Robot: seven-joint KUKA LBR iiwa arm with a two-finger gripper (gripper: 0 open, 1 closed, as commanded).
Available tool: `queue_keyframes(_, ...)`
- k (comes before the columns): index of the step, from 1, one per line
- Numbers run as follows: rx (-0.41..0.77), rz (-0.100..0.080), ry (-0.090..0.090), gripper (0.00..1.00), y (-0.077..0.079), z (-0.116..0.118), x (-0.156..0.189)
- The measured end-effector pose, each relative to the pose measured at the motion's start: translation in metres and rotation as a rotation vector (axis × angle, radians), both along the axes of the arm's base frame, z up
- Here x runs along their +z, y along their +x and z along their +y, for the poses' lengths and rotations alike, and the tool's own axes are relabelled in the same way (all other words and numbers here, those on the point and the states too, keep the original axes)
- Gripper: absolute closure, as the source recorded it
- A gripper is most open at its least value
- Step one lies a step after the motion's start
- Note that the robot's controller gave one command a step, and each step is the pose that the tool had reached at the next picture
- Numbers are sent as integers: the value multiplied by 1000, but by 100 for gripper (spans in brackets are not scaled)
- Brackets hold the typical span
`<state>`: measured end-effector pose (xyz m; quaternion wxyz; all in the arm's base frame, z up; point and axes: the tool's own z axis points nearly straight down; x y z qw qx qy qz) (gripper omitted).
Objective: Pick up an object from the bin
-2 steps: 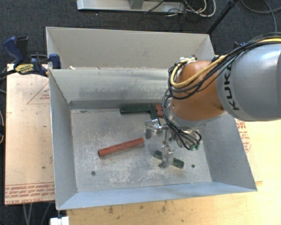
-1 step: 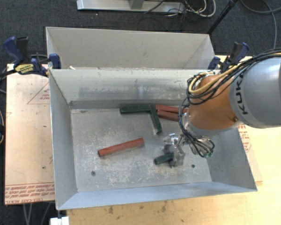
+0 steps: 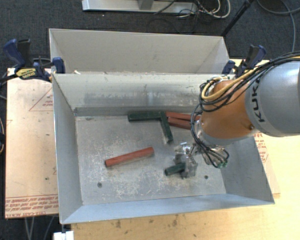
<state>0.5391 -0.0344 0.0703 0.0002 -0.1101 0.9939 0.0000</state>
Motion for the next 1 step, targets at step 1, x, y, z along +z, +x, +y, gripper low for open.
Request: queue_keyframes(1, 32, -9, 0, 100, 29, -6, 210)
